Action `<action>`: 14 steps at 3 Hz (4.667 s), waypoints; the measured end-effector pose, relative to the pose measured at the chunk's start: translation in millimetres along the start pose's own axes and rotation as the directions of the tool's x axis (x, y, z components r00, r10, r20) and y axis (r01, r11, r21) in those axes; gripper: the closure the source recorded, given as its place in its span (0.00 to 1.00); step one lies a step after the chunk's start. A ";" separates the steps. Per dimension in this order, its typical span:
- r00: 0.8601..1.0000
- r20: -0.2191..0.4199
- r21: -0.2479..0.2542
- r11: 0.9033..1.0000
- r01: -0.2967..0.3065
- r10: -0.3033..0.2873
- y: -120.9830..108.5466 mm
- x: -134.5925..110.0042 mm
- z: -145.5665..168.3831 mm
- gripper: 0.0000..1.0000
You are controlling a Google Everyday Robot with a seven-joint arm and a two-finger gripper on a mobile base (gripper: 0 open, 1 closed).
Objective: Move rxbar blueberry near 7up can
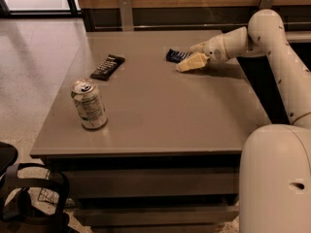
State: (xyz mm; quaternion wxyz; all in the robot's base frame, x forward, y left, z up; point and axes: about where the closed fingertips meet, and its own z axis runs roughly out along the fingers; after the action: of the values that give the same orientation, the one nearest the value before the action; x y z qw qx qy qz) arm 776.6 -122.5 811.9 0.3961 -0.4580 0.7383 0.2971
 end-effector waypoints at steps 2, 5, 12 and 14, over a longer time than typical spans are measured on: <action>1.000 0.001 -0.001 1.000 0.000 0.000 0.3 -3.1 -1.4 0.83; 1.000 0.001 -0.002 1.000 0.000 0.000 0.7 -5.0 -1.9 1.00; 0.998 0.005 0.085 0.994 0.064 -0.064 30.3 -39.0 -51.1 1.00; 0.997 -0.007 0.110 0.991 0.079 -0.079 43.1 -40.1 -66.8 1.00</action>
Offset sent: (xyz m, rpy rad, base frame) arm 0.0001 0.0004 0.0011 0.0011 0.0002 0.0004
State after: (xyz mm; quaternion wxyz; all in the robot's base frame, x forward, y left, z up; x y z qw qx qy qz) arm 727.1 -140.9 883.6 0.4313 -0.4647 0.7352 0.2396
